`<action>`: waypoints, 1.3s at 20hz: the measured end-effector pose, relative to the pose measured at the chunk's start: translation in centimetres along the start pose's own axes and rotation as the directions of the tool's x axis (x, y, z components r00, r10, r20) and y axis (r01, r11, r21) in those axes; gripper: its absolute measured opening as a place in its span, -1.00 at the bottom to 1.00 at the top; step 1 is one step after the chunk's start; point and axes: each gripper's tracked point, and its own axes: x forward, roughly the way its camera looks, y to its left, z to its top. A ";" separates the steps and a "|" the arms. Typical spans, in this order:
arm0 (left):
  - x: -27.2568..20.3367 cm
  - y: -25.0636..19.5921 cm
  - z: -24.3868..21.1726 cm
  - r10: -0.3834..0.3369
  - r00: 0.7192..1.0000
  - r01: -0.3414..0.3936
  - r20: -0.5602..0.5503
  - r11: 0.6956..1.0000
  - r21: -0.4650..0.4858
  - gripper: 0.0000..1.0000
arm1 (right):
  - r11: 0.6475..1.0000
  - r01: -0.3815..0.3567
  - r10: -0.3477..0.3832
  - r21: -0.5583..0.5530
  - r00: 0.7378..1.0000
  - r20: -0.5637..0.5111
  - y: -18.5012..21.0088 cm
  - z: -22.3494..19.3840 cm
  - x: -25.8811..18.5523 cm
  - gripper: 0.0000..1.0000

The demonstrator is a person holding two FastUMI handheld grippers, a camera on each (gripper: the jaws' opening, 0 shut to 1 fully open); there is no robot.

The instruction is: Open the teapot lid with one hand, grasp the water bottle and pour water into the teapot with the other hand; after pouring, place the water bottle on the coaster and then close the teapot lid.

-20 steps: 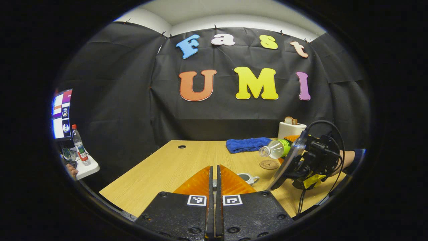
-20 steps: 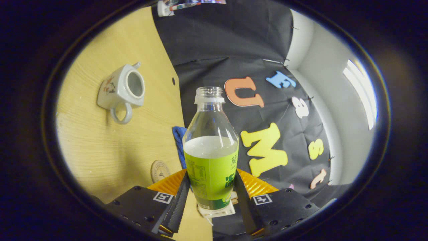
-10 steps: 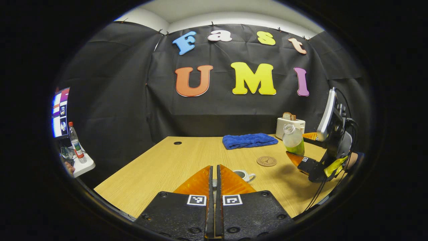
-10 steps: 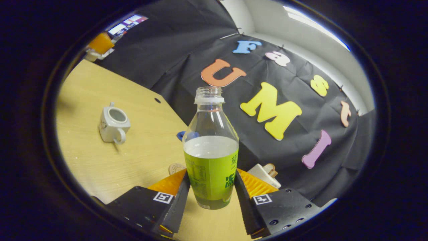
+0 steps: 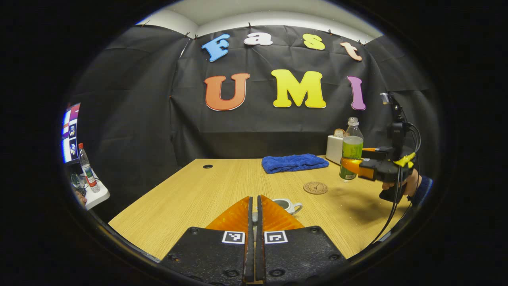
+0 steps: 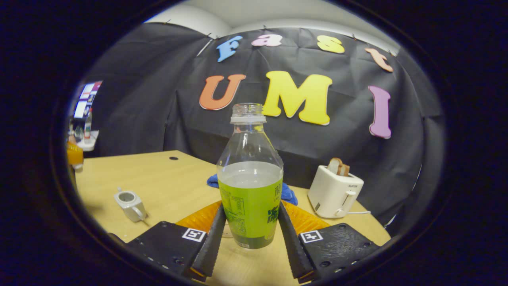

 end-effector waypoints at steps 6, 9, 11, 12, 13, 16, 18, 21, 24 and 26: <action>0.2 0.2 -0.4 -0.008 1.000 0.008 -0.011 1.000 -0.018 -0.93 | 0.976 -0.099 0.112 0.194 0.992 -0.055 1.1 0.1 5.3 0.45; 0.2 0.4 -0.6 -0.006 1.000 0.005 -0.014 1.000 -0.021 -0.92 | 0.978 -0.105 0.119 0.178 0.990 -0.069 2.3 -1.0 7.4 0.42; 0.4 0.5 -0.8 -0.007 1.000 0.007 -0.021 1.000 -0.028 -0.92 | 0.977 -0.113 0.129 0.180 0.989 -0.075 3.1 -1.7 8.5 0.43; 0.5 0.6 -0.9 -0.004 1.000 0.004 -0.023 1.000 -0.029 -0.92 | 0.978 -0.113 0.129 0.175 0.988 -0.084 3.4 -2.0 9.0 0.42; 0.6 0.6 -1.2 -0.004 1.000 0.003 -0.027 1.000 -0.030 -0.92 | 0.978 -0.112 0.129 0.173 0.988 -0.090 3.7 -2.4 9.4 0.42; 1.0 0.3 -1.6 -0.008 0.999 0.007 -0.041 1.000 -0.030 -0.92 | 0.981 -0.112 0.132 0.159 0.984 -0.119 4.6 -3.7 10.2 0.43; 0.9 0.2 -1.6 -0.005 0.999 0.004 -0.043 1.000 -0.017 -0.92 | 0.988 -0.095 0.109 0.118 0.987 -0.119 4.4 -4.0 10.3 0.43; 1.0 -0.1 -2.0 -0.009 0.999 0.008 -0.047 1.000 -0.012 -0.92 | 0.985 -0.116 0.131 0.126 0.984 -0.118 5.2 -4.5 10.1 0.51; 1.3 -0.4 -1.9 -0.013 0.999 0.013 -0.042 1.000 -0.007 -0.92 | 0.984 -0.120 0.134 0.128 0.985 -0.110 5.0 -4.1 9.3 0.77; 1.4 -0.7 -2.0 -0.014 0.999 0.014 -0.043 1.000 0.000 -0.92 | 0.984 -0.116 0.127 0.136 0.989 -0.080 4.6 -3.4 8.0 0.96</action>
